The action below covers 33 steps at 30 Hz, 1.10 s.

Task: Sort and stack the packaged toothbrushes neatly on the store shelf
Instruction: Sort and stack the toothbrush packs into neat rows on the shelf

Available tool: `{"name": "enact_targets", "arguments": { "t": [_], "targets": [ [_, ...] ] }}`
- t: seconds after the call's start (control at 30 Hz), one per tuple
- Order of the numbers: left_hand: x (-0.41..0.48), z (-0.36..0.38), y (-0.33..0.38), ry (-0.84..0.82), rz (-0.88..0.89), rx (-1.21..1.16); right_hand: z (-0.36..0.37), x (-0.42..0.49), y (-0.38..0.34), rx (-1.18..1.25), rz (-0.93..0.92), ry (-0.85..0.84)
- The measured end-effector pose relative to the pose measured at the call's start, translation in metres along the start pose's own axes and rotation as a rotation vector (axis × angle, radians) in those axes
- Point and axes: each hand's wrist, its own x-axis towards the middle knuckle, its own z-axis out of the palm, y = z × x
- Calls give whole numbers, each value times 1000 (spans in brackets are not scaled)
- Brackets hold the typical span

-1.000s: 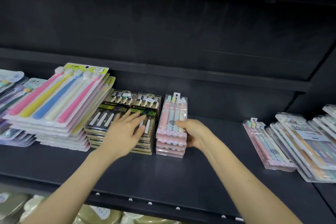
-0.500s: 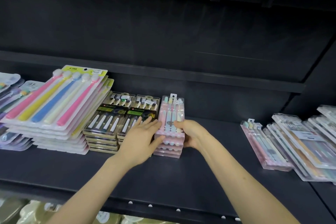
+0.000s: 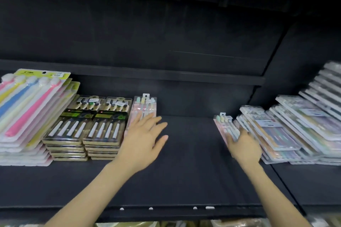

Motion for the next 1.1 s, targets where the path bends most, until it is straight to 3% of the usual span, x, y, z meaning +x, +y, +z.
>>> {"name": "enact_targets", "arguments": {
  "t": [0.1, 0.23, 0.33, 0.47, 0.6, 0.73, 0.83, 1.1],
  "targets": [
    [6, 16, 27, 32, 24, -1, 8, 8, 34, -166, 19, -117],
    [3, 16, 20, 74, -104, 46, 18, 2, 34, -252, -58, -95],
    [-7, 6, -2, 39, -200, 26, 25, -11, 14, -166, -84, -156],
    [-18, 2, -22, -1, -236, 1, 30, -17, -23, 137, -54, -439],
    [-26, 7, -29, -23, -234, -56, 38, -23, -57, 144, -73, -546],
    [-29, 10, -33, 6, -220, -84, 53, -41, -81, 115, -154, -525],
    [-29, 9, -36, 4, -195, -90, 59, -47, -93, 163, -89, -516],
    [-29, 9, -47, -8, -130, -91, 62, -40, -89, 589, 115, -566]
  ]
}}
